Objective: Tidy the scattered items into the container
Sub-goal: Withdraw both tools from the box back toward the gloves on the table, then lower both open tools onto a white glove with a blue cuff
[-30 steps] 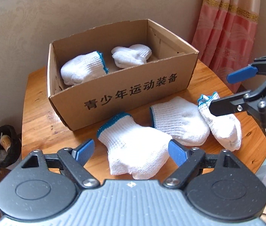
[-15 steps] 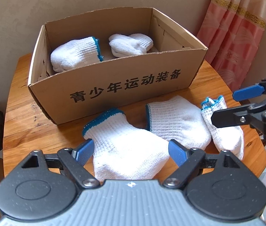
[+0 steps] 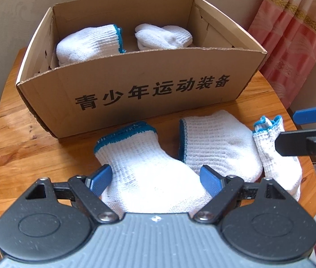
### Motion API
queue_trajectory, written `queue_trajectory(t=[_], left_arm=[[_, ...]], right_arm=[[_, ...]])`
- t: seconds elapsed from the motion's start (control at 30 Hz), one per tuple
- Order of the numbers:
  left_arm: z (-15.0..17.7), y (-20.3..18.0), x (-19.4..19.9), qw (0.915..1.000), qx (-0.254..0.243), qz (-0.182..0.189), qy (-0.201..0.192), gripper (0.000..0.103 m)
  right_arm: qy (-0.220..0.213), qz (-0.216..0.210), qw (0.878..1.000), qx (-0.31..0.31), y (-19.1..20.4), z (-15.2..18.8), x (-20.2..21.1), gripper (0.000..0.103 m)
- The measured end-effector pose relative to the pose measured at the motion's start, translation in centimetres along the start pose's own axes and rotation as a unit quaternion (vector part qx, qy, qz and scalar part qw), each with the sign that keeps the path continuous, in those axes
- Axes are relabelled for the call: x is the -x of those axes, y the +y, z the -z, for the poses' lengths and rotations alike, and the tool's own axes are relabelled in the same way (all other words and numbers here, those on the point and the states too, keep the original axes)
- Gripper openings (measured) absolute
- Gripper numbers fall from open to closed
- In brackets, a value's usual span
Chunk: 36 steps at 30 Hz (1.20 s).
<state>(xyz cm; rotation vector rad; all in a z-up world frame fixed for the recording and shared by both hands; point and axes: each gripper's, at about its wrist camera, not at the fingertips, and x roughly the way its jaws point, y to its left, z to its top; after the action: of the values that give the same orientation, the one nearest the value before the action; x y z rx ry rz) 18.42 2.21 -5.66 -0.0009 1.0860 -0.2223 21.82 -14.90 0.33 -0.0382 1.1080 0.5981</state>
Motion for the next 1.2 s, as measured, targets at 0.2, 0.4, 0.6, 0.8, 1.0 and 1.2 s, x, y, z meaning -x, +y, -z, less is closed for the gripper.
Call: queue_trajectory(t=[0.2, 0.4, 0.6, 0.8, 1.0, 1.2], left_arm=[[1.4, -0.2, 0.7, 0.9997, -0.023, -0.001, 0.006, 0.089], [2.4, 0.0, 1.5, 0.9997, -0.012, 0.007, 0.018, 0.089], [3.6, -0.3, 2.4, 0.9979, -0.033, 0.041, 0.038, 0.089], [3.2, 1.4, 3.8, 0.9989, -0.037, 0.018, 0.021, 0.089], [0.8, 2.4, 3.8, 0.9994, -0.034, 0.001, -0.002, 0.089], [-1.0, 0.5, 1.4, 0.9979, -0.060, -0.014, -0.017, 0.089]], right_arm=[[0.001, -0.002, 1.000, 0.010, 0.8, 0.2, 0.0, 0.103], [-0.001, -0.004, 1.000, 0.020, 1.7, 0.2, 0.2, 0.103], [-0.006, -0.006, 0.999, 0.038, 2.7, 0.5, 0.5, 0.103], [-0.003, -0.027, 0.998, 0.062, 3.6, 1.0, 0.9, 0.103], [-0.003, -0.041, 0.996, 0.085, 4.8, 1.3, 1.6, 0.103], [-0.004, -0.079, 0.995, 0.066, 3.9, 1.4, 3.1, 0.103]])
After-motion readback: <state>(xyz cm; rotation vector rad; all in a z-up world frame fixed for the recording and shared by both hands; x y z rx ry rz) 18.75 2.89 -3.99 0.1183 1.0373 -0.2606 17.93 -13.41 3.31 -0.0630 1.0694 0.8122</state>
